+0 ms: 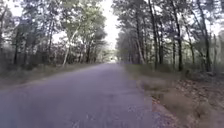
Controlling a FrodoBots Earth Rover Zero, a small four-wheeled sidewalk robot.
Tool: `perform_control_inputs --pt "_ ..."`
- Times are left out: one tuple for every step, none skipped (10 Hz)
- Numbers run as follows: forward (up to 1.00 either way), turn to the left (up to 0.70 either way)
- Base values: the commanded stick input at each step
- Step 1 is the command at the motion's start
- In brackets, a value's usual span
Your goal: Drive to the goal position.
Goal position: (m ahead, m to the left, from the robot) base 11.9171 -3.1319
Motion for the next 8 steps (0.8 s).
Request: perform_control_inputs --pt "0.45 0.0" --pt "0.45 0.0" --pt "0.45 0.0" --pt "0.45 0.0" --pt "0.45 0.0" --pt "0.45 0.0" --pt "0.45 0.0" --pt "0.45 0.0"
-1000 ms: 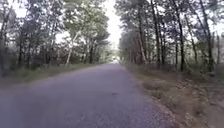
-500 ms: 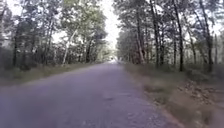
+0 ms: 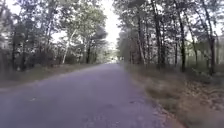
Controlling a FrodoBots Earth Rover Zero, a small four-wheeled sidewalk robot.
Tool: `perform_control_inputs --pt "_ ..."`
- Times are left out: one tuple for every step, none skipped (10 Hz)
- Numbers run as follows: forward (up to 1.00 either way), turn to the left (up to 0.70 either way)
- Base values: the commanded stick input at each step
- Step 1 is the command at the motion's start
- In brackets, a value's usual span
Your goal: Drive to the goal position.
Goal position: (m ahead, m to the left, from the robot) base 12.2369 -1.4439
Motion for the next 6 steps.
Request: perform_control_inputs --pt "0.45 0.0" --pt "0.45 0.0" --pt "0.45 0.0" --pt "0.45 0.0" --pt "0.45 0.0" --pt "0.45 0.0"
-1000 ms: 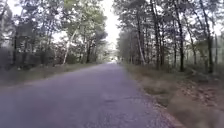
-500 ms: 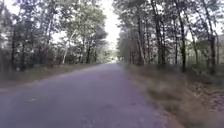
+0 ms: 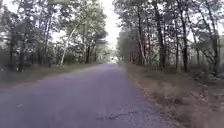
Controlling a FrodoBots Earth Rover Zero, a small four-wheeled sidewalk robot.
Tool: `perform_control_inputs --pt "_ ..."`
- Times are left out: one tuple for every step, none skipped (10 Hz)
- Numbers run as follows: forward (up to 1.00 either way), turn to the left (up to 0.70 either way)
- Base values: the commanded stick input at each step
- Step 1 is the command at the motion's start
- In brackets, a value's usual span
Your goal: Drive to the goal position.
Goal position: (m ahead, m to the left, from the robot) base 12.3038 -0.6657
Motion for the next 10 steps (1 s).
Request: perform_control_inputs --pt "0.45 0.0" --pt "0.45 0.0" --pt "0.45 0.0" --pt "0.45 0.0" --pt "0.45 0.0" --pt "0.45 0.0" --pt "0.45 0.0" --pt "0.45 0.0" --pt "0.45 0.0" --pt "0.45 0.0"
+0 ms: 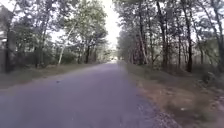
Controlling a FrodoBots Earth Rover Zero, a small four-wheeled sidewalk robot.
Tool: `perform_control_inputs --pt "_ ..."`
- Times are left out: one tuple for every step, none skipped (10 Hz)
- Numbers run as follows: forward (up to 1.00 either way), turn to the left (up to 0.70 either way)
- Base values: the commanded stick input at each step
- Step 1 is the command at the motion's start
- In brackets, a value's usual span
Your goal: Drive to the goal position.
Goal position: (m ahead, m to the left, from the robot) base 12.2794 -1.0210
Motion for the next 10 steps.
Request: perform_control_inputs --pt "0.45 0.0" --pt "0.45 0.0" --pt "0.45 0.0" --pt "0.45 0.0" --pt "0.45 0.0" --pt "0.45 0.0" --pt "0.45 0.0" --pt "0.45 0.0" --pt "0.45 0.0" --pt "0.45 0.0"
